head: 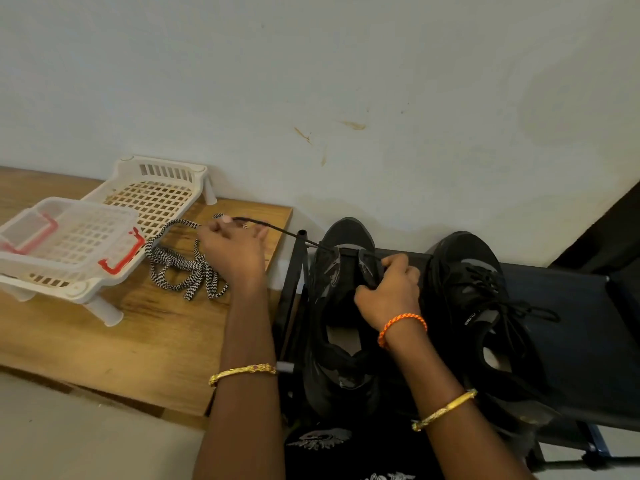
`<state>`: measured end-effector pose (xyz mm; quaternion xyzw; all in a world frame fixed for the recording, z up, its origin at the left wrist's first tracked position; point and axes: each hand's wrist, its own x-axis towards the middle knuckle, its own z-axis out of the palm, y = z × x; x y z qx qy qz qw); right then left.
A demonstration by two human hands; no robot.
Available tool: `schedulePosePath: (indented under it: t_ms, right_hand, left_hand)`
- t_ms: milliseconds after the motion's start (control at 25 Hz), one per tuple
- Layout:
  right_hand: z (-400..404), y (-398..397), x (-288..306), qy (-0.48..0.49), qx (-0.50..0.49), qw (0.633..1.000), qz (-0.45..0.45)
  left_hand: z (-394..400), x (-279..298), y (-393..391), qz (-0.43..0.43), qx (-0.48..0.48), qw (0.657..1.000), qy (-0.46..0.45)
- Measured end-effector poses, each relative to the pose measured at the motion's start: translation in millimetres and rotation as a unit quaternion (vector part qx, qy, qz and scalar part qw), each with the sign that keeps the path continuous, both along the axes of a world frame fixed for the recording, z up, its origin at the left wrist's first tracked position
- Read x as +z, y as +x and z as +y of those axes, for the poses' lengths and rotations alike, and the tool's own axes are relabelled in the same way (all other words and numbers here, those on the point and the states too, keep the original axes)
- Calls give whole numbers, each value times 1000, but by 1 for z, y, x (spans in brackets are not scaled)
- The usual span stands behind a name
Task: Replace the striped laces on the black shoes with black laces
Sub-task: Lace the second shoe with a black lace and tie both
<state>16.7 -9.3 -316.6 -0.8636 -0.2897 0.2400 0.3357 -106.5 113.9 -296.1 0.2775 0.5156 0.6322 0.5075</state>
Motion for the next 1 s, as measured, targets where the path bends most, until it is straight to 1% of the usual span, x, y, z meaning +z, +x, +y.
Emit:
schedulePosePath:
  t_ms: [40, 80, 120, 160, 200, 240, 280, 320, 360, 400, 440, 520, 640, 720, 760, 800, 840, 880, 920, 960, 1000]
  right_hand:
    - [-3, -5, 0, -5, -1, 1000, -6]
    - [-5, -9, -1, -9, -2, 1000, 0]
    - [-6, -11, -2, -8, -3, 1000, 10]
    - [-7, -11, -1, -1, -3, 1000, 14]
    - [-9, -11, 1, 5, -3, 1000, 7]
    - [-10, -10, 2, 8, -4, 1000, -6]
    - [-13, -8, 4, 14, -10, 1000, -18]
    - [-15, -6, 4, 22, -18, 999, -26]
    - [-18, -3, 4, 30, -27, 999, -28]
    - [-21, 0, 5, 36, -36, 998, -26]
    - [-23, 3, 5, 39, -44, 998, -17]
    - [-26, 7, 3, 35, -56, 998, -1]
    - [-27, 8, 0, 29, -68, 997, 6]
    - [-27, 8, -1, 26, -74, 997, 7]
    - [-27, 8, -2, 22, -76, 997, 6]
    - [-26, 9, -3, 18, -78, 997, 3]
    - [-25, 11, -3, 15, -78, 997, 0]
    - [-25, 12, -4, 11, -73, 997, -5]
    - [-24, 13, -4, 8, -65, 998, -10]
    - [-24, 14, -4, 6, -57, 998, -13]
    - [-24, 15, -4, 5, -51, 999, -13]
  left_hand:
    - [-1, 4, -5, -18, 31, 999, 15]
    - [-4, 6, -7, 6, 49, 998, 30]
    - [-8, 5, -6, 85, 49, 994, 44]
    - [-13, 3, -2, 213, 31, 974, 63]
    - [-19, -2, 3, 362, -4, 928, 90]
    - [-24, -8, 10, 485, -63, 864, 119]
    - [-31, -12, 18, 560, -135, 806, 137]
    - [-36, -18, 27, 588, -208, 769, 137]
    - [-41, -23, 34, 581, -268, 758, 124]
    - [-45, -27, 39, 549, -304, 771, 112]
    - [-47, -31, 43, 518, -313, 789, 109]
    - [-52, -37, 48, 506, -289, 803, 127]
    - [-55, -35, 51, 527, -207, 814, 133]
    - [-50, -32, 43, 539, -105, 831, 91]
    - [-45, -31, 34, 532, -47, 843, 57]
    - [-38, -28, 23, 506, 11, 862, 22]
    - [-32, -26, 11, 462, 55, 885, -7]
    - [-27, -25, 0, 414, 80, 906, -25]
    - [-25, -24, -6, 386, 86, 918, -32]
    - [-26, -22, -7, 391, 73, 917, -30]
    - [-29, -21, -3, 426, 41, 903, -22]
